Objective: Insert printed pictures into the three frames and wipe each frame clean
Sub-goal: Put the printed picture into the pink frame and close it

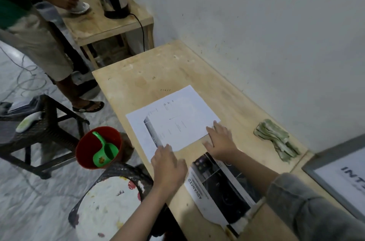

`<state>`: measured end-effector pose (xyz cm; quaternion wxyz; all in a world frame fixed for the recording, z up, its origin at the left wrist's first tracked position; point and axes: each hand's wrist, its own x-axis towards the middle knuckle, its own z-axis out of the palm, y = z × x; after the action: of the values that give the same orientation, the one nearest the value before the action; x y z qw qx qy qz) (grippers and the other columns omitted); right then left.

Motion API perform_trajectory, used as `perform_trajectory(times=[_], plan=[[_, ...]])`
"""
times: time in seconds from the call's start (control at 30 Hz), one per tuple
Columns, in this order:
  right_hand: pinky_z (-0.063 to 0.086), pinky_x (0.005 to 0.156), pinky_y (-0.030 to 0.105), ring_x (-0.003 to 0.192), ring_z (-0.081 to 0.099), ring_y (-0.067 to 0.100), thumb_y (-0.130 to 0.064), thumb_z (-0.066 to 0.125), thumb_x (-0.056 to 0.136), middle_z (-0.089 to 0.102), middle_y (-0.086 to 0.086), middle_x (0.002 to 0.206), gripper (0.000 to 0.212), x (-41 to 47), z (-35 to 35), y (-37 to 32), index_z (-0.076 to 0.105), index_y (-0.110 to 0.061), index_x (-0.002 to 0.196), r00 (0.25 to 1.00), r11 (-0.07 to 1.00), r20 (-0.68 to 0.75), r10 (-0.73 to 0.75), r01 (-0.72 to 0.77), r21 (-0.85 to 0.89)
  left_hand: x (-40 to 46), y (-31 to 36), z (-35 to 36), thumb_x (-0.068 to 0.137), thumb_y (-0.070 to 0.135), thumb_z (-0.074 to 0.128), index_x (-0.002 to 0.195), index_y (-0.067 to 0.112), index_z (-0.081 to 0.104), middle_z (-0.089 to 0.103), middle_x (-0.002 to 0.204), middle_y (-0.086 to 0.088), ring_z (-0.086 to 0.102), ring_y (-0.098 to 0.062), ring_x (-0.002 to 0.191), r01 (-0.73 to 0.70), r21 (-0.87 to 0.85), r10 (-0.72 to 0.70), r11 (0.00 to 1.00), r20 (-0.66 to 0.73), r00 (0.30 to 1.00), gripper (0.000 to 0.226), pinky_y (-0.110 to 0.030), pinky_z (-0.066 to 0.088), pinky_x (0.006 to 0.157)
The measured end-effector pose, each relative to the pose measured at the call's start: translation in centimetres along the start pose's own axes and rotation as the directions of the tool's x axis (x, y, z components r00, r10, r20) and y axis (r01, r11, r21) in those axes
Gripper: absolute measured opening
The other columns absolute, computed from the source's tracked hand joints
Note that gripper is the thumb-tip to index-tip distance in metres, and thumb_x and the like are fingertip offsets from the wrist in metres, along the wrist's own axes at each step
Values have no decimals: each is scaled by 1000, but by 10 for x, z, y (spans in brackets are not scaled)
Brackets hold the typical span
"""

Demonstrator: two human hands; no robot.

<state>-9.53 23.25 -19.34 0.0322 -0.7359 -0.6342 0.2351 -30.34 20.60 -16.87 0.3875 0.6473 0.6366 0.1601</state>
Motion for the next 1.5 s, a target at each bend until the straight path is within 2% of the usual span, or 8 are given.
perform_trajectory(times=[0.3, 0.57, 0.77, 0.97, 1.07, 1.17, 1.23, 1.5], plan=[[17, 112, 52, 137, 21, 34, -44, 42, 91, 20, 19, 153, 57, -94, 9, 48, 34, -14, 139, 983, 984, -52, 175, -177, -34, -55, 4, 34, 90, 31, 54, 136, 15, 40, 40, 137, -7, 33, -28, 132, 93, -27, -87, 995, 188, 978, 51, -36, 35, 107], [23, 111, 46, 136, 25, 32, -68, 48, 76, 17, 14, 154, 95, -117, 21, 52, 19, -13, 148, 984, 975, 15, 178, -175, -140, -64, 17, 39, 88, 22, 56, 124, 12, 44, 43, 122, -11, 36, -30, 123, 81, 18, -83, 997, 168, 982, 39, -31, 34, 91], [23, 111, 45, 137, 23, 30, -63, 57, 78, 18, 11, 155, 94, -115, 26, 51, 18, -15, 149, 982, 977, -20, 188, -189, -100, -59, 14, 35, 79, 7, 60, 94, 18, 47, 53, 88, 4, 55, -21, 87, 105, -186, -91, 977, 81, 993, 22, -31, 46, 72], [28, 109, 44, 133, 29, 28, -68, 55, 67, 28, 8, 149, 107, -114, 17, 50, 13, -15, 150, 971, 970, -41, 235, -232, 80, -59, 5, 30, 85, -1, 53, 82, 14, 58, 64, 81, 4, 61, -15, 73, 76, -238, -41, 968, 148, 988, 16, -16, 45, 58], [32, 104, 38, 134, 34, 27, -55, 62, 79, 37, 6, 144, 86, -111, 6, 47, 28, -11, 144, 928, 861, -111, 354, -278, 425, -55, 0, 26, 88, -1, 51, 84, 13, 60, 67, 85, -2, 63, -19, 80, 102, -302, -60, 948, 145, 988, 17, -26, 49, 67], [40, 88, 29, 113, 53, 23, -32, 59, 90, 55, 8, 123, 47, -115, -8, 41, 48, -10, 131, 857, 766, -236, 457, -245, 595, -49, -2, 21, 89, 7, 55, 87, 4, 59, 65, 87, -19, 62, -35, 80, 175, -392, -146, 903, 103, 984, 6, -37, 49, 68], [40, 79, 26, 96, 57, 19, -21, 54, 93, 59, 2, 103, 32, -124, -13, 38, 54, -11, 124, 805, 679, -255, 535, -230, 697, -45, 1, 20, 91, 14, 56, 86, -1, 54, 56, 81, -21, 54, -30, 69, 211, -450, -202, 868, 68, 977, 16, -34, 43, 65], [56, 61, 34, 75, 65, 21, -18, 54, 91, 65, 2, 92, 16, -197, -2, 61, 56, -17, 106, 629, 418, -206, 749, -208, 885, -62, 50, 44, 92, 11, 54, 112, 12, 50, 62, 101, -7, 62, -24, 93, 153, -563, -109, 812, 111, 988, 20, -36, 50, 84]])
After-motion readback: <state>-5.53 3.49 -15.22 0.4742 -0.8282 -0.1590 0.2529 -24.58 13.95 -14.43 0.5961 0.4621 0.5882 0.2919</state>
